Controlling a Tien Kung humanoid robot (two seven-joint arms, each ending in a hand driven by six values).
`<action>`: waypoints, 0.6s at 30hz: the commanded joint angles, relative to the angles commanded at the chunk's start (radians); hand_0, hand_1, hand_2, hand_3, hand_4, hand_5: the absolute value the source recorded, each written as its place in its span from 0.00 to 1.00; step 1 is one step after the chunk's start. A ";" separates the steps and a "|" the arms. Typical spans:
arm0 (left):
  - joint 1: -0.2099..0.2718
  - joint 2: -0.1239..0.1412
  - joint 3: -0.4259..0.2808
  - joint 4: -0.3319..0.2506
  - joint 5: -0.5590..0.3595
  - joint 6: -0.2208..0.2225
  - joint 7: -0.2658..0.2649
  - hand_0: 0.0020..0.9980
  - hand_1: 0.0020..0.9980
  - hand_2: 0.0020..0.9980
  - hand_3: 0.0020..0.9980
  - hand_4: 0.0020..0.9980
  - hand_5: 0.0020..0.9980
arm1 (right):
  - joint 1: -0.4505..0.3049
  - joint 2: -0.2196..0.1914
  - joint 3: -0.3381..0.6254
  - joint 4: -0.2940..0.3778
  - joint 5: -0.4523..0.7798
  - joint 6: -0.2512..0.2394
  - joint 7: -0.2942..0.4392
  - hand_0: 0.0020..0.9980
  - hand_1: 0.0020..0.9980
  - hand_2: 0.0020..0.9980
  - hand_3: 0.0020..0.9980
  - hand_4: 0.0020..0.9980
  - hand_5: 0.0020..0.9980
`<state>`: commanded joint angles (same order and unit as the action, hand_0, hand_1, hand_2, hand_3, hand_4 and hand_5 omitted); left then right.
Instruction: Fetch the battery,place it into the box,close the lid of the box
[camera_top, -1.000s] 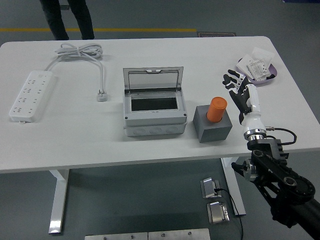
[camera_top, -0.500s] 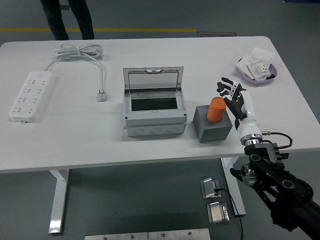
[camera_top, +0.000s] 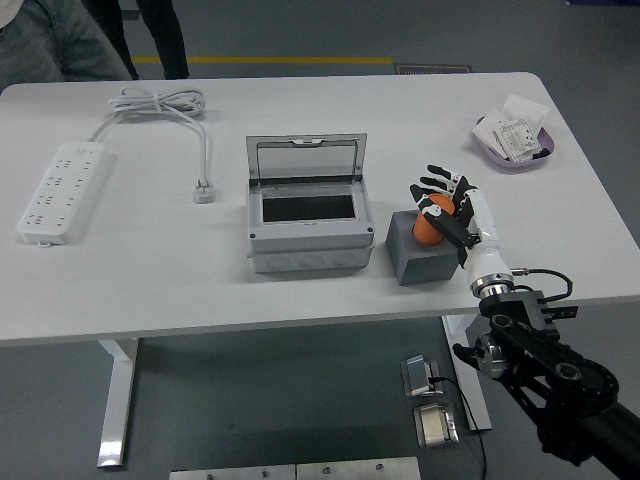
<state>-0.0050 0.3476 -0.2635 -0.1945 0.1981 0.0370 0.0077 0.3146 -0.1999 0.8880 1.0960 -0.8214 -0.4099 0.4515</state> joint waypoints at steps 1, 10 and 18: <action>0.000 0.000 0.001 0.000 -0.001 0.000 0.000 0.61 0.69 0.62 0.65 0.70 0.15 | 0.001 0.000 -0.002 -0.001 -0.002 0.000 -0.002 0.77 0.69 0.70 0.77 0.80 0.30; -0.005 0.001 0.007 0.000 -0.003 0.002 -0.001 0.61 0.69 0.62 0.65 0.70 0.15 | 0.005 -0.002 -0.014 -0.002 -0.019 -0.002 -0.025 0.75 0.69 0.70 0.77 0.79 0.31; -0.007 0.002 0.011 0.000 -0.004 0.003 -0.002 0.61 0.69 0.62 0.65 0.70 0.15 | 0.006 -0.005 -0.022 -0.003 -0.035 -0.005 -0.036 0.76 0.70 0.70 0.77 0.79 0.32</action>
<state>-0.0116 0.3496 -0.2527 -0.1944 0.1938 0.0405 0.0059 0.3206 -0.2051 0.8662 1.0934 -0.8567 -0.4152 0.4153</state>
